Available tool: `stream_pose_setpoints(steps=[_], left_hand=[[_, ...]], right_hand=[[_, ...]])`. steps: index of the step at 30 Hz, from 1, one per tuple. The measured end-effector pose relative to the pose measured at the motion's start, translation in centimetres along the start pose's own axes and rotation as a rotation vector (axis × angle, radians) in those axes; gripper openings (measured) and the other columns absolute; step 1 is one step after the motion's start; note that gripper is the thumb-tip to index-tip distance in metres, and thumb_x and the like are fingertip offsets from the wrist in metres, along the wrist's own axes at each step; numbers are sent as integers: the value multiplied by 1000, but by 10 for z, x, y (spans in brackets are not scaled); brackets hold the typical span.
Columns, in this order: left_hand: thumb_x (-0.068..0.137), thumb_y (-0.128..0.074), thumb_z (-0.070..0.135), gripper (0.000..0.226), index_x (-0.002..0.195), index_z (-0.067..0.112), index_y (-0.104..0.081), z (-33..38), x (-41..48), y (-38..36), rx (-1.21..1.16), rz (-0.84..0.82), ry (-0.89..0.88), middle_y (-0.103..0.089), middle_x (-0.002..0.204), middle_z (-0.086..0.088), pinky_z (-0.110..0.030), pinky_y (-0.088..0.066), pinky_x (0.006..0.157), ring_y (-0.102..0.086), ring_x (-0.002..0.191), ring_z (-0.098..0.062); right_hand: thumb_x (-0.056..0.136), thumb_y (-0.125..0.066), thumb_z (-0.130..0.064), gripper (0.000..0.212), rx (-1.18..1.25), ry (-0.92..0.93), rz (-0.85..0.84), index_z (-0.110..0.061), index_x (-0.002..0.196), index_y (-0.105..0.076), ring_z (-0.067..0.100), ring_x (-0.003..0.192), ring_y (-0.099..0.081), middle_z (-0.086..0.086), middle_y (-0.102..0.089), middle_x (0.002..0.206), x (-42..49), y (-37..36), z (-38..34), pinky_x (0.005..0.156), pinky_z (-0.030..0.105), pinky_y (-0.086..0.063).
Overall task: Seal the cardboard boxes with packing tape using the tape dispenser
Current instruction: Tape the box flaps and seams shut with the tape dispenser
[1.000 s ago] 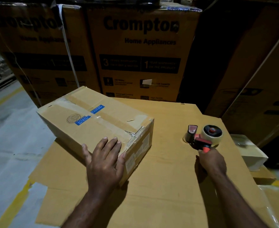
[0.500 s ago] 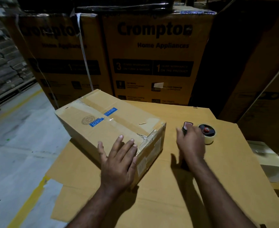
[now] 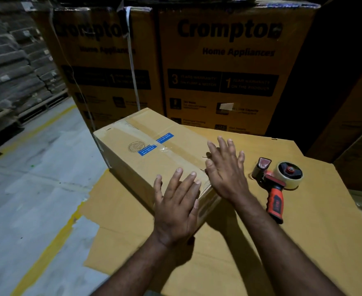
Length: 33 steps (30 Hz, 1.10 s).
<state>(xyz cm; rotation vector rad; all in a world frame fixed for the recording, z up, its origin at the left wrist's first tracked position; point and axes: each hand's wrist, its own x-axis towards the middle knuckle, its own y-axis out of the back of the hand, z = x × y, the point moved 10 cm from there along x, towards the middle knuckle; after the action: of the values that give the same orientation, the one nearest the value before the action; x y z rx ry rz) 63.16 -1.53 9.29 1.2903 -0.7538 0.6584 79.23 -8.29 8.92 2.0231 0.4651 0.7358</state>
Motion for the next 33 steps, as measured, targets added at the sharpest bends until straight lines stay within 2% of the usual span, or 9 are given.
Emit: stream_pose_setpoints(steps=[6,13,17,19,23,26,28,30,33], left_hand=[[103,-45,31,39,120,13,-74,4,-3,7,-6,67,-57,-74,121,-1,-42,-41,98,-63,121,-18],[106,-34,40,37,118,21,-64,7,0,11,14,112,-106,-75,108,3,-38,-39,82,-66,98,-18],[103,-33,45,46,104,21,-73,4,9,11,-1,81,-112,-71,96,4,-38,-39,73,-63,80,-19],[101,-36,47,47,99,20,-75,1,12,11,-19,47,-128,-70,92,3,-37,-37,70,-60,77,-18],[97,-48,41,34,99,15,-71,-14,31,25,-307,-2,-138,-67,81,0,-35,-41,65,-56,70,-17],[98,-48,41,37,123,18,-64,-61,66,10,-327,-222,136,-69,113,1,-41,-49,91,-60,104,-12],[104,-36,52,52,150,30,-43,-95,69,-33,-86,-643,231,-41,157,7,-59,-23,119,-30,147,-14],[104,-19,61,61,160,36,-18,-125,66,-63,75,-945,221,-7,170,14,-73,6,117,-1,157,-18],[104,-10,62,65,162,33,-8,-167,79,-78,147,-1004,238,-1,170,15,-77,15,110,-1,158,-20]], right_hand=[[107,-31,-44,55,276,-315,59,-22,157,-31,25,147,-27,0,-21,164,8,4,54,112,41,-28],[105,-38,-24,38,143,-364,125,-12,138,-53,31,116,-55,14,-59,133,14,23,49,93,35,-42],[102,-35,-50,53,-354,-347,-46,-24,148,-35,40,144,-28,19,-41,150,19,23,14,116,65,-13],[100,-30,-58,60,-299,-197,-150,-32,154,-23,33,153,-6,14,-17,164,15,1,-25,117,64,3],[100,-17,-64,63,-240,-103,-326,-38,157,-16,19,154,1,-1,-3,169,1,-22,-45,119,61,6],[100,-13,-64,64,-256,-133,-367,-39,159,-8,17,154,6,-3,4,168,-3,-16,-37,120,59,7],[100,-12,-64,63,-264,-133,-386,-41,158,-6,16,154,8,-4,6,168,-7,-17,-38,120,59,7],[101,-14,-63,61,-267,-143,-387,-42,158,-6,16,154,8,-5,7,168,-8,-18,-38,120,58,7],[101,-16,-62,60,-254,-160,-374,-43,158,-7,14,154,8,-8,6,168,-8,-16,-37,120,56,8]])
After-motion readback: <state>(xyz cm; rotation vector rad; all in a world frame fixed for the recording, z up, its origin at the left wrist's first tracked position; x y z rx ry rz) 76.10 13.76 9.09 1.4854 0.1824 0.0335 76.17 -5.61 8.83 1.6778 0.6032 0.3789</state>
